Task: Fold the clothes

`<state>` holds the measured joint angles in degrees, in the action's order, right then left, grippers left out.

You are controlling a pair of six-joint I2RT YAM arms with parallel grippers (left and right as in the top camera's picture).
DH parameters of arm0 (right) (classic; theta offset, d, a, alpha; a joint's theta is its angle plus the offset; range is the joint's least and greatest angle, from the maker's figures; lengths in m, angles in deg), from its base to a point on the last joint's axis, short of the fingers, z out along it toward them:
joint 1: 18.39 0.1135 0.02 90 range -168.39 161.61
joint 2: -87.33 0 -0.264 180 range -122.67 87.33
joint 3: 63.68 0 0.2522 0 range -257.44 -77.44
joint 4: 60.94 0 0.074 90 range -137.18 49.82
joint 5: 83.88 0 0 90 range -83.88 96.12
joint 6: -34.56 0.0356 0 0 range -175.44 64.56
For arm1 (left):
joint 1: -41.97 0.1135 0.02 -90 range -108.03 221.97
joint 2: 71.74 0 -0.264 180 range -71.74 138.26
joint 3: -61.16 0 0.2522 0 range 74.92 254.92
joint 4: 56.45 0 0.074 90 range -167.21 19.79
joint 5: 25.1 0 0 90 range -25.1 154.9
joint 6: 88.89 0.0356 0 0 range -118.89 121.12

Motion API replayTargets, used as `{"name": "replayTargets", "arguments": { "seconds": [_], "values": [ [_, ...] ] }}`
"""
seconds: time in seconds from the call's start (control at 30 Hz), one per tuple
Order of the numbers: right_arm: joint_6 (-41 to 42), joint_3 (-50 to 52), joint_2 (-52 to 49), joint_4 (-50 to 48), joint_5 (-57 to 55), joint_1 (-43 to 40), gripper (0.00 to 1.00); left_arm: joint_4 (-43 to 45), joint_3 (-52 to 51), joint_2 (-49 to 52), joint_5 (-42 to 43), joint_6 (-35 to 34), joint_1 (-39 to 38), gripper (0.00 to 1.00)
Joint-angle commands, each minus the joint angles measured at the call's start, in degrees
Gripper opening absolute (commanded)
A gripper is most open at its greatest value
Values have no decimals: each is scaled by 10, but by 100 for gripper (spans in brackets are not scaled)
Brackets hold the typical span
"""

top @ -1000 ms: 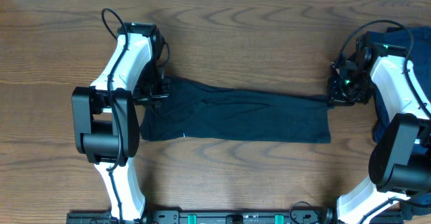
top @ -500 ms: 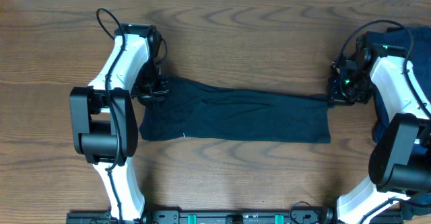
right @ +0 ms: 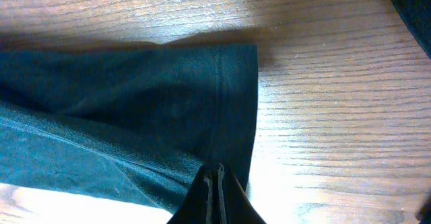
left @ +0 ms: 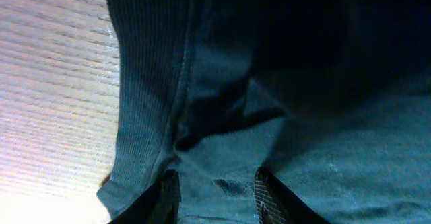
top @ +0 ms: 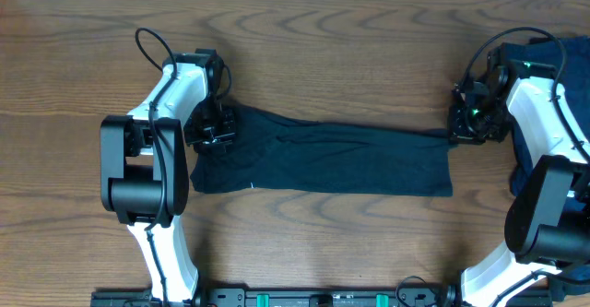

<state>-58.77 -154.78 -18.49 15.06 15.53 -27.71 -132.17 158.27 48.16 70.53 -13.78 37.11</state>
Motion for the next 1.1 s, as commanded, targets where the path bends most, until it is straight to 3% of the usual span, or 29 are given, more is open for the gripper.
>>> {"name": "replayTargets", "arguments": {
  "seconds": [0.0,0.43,0.67,0.8,1.07],
  "values": [
    [8,3,6,-2,-2,-3,1,10,-1,-10,-1,0,5,38],
    [8,3,6,-1,-2,-3,1,43,1,-13,-3,20,17,34],
    [8,3,6,-3,-1,-3,1,42,11,-91,-3,19,37,33],
    [8,3,6,-3,1,-3,2,40,11,-119,-3,24,38,47],
    [8,3,6,-3,0,-3,2,110,-63,-109,42,49,38,47]
  ]
}}
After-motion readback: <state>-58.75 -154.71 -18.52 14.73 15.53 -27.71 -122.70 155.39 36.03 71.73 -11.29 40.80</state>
